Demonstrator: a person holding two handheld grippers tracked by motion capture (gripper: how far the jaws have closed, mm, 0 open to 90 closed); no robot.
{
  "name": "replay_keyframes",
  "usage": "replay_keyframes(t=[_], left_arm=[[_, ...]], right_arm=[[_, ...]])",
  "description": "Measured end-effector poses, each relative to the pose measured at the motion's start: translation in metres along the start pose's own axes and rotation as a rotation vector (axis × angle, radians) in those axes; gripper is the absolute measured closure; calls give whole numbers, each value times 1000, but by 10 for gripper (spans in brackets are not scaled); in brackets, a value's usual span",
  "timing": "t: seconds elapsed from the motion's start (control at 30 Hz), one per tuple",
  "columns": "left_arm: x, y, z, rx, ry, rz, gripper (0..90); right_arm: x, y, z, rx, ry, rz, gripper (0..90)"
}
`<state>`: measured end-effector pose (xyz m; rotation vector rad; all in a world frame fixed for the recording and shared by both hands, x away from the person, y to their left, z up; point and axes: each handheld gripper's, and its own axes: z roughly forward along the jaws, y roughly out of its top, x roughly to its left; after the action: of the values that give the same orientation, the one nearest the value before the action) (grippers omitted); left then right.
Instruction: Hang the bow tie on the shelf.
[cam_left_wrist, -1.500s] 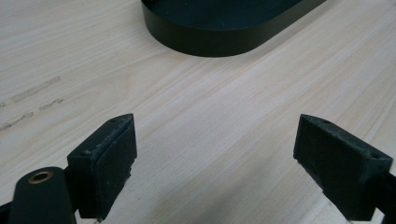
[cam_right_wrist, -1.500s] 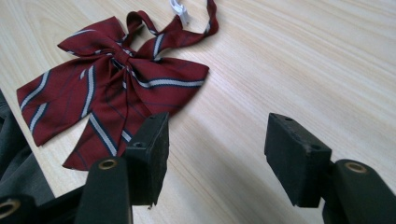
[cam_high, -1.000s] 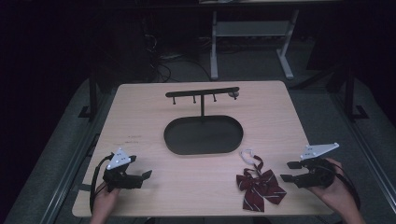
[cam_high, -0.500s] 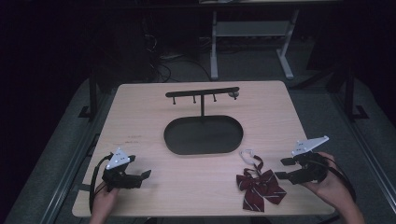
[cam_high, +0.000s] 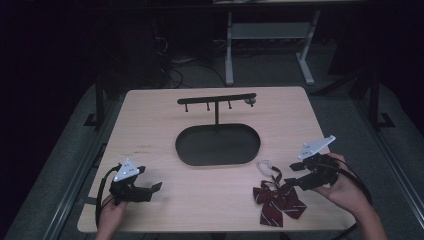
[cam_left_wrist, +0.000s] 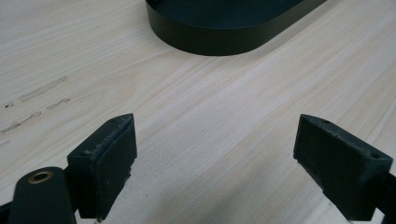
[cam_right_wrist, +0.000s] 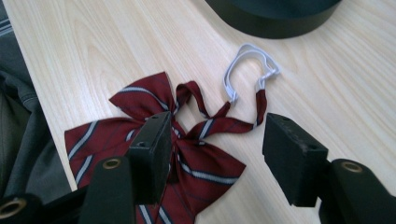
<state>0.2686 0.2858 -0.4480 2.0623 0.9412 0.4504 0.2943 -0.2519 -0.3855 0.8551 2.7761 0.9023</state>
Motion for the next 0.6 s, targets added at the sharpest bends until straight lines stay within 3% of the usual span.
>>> replay_keyframes(t=[0.2,0.47,0.6], left_arm=[[-1,1,1,1,-2,8,130],[0,1,0,12,-3,17,130],[0,0,0,6,-5,7,130]], right_arm=[[-6,13,10,23,18,-12,437],[-20,34,33,99,14,-41,473],[-26,38,40,132,-1,-26,497]])
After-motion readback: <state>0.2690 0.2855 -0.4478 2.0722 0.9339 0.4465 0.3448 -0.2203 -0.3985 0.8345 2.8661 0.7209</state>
